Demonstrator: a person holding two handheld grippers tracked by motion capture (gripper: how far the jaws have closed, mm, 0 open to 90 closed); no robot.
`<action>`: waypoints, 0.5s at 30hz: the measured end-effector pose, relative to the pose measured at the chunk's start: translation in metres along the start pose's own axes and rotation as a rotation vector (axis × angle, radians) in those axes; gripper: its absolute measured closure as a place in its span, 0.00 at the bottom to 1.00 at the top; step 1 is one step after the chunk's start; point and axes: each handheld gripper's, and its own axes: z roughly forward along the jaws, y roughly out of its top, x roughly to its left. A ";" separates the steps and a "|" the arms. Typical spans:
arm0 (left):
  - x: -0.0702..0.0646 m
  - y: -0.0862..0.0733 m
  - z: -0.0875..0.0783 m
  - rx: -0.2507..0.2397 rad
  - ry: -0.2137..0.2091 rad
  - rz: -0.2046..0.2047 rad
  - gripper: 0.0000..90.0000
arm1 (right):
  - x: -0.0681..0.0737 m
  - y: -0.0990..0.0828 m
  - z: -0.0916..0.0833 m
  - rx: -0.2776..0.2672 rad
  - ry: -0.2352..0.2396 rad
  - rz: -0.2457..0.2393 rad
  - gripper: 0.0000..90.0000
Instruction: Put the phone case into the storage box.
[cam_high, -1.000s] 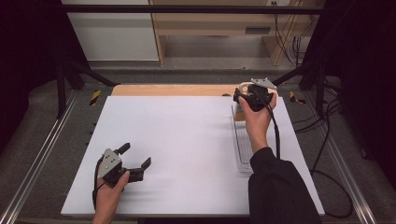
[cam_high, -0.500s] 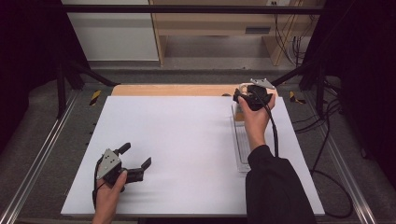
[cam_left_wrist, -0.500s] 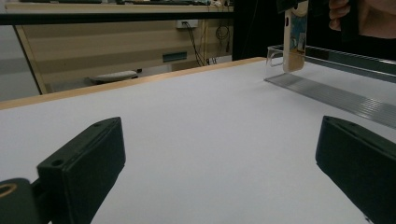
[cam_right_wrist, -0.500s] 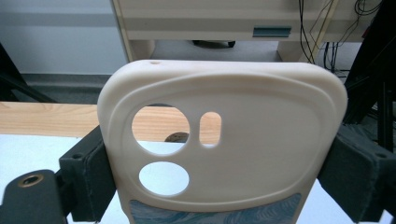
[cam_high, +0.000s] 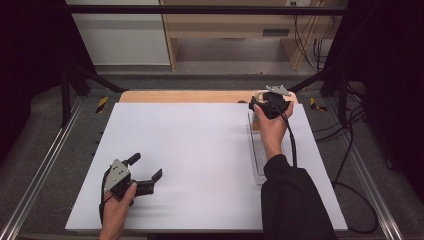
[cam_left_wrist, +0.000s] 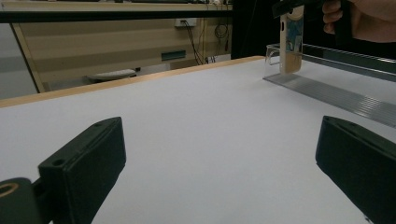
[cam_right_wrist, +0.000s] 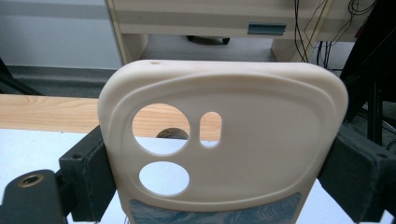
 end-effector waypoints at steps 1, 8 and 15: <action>0.000 0.000 0.000 -0.001 -0.001 0.000 0.02 | 0.000 0.000 0.000 -0.001 -0.001 -0.003 0.12; 0.000 0.000 0.000 0.000 -0.003 0.000 0.02 | 0.001 -0.001 0.002 0.004 -0.003 -0.015 0.12; -0.001 0.000 0.001 0.002 -0.005 -0.001 0.02 | 0.002 -0.004 0.005 0.021 -0.005 -0.019 0.12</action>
